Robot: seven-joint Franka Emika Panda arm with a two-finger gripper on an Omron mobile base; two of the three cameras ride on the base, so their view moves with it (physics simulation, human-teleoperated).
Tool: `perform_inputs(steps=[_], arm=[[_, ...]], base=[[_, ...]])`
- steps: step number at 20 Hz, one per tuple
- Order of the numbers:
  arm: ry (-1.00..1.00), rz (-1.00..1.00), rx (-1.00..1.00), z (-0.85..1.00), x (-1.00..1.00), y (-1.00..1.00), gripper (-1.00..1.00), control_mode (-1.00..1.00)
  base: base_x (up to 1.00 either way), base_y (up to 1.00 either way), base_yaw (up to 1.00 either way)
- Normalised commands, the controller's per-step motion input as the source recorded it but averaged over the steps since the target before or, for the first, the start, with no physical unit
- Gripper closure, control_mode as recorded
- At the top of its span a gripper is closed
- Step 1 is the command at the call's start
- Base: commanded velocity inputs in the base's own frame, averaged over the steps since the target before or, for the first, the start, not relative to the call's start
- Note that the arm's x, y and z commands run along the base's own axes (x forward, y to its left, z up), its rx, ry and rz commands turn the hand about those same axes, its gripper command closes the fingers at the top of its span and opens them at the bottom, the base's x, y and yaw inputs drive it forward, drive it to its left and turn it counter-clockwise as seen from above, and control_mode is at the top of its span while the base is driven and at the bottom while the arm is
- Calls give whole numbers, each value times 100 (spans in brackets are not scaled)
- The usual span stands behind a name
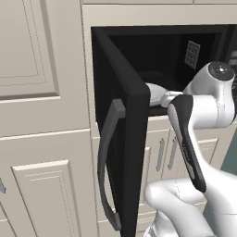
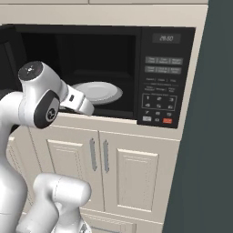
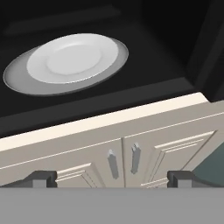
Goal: Pick the corn from the counter and place it in the microwave. Then turn on the microwave.
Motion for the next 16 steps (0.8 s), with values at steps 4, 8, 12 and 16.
perform_inputs(steps=[4,8,12,16], arm=[[-3,-1,-3,-5,0,-4,-100,-100],[-4,0,-3,-5,-1,-4,-100,-100],[-2,0,-2,-1,-1,-8,-100,-100],[0,0,-1,0,-1,-9,-100,-100]], base=[[0,0,0],[0,0,0],[0,0,0],[0,0,0]])
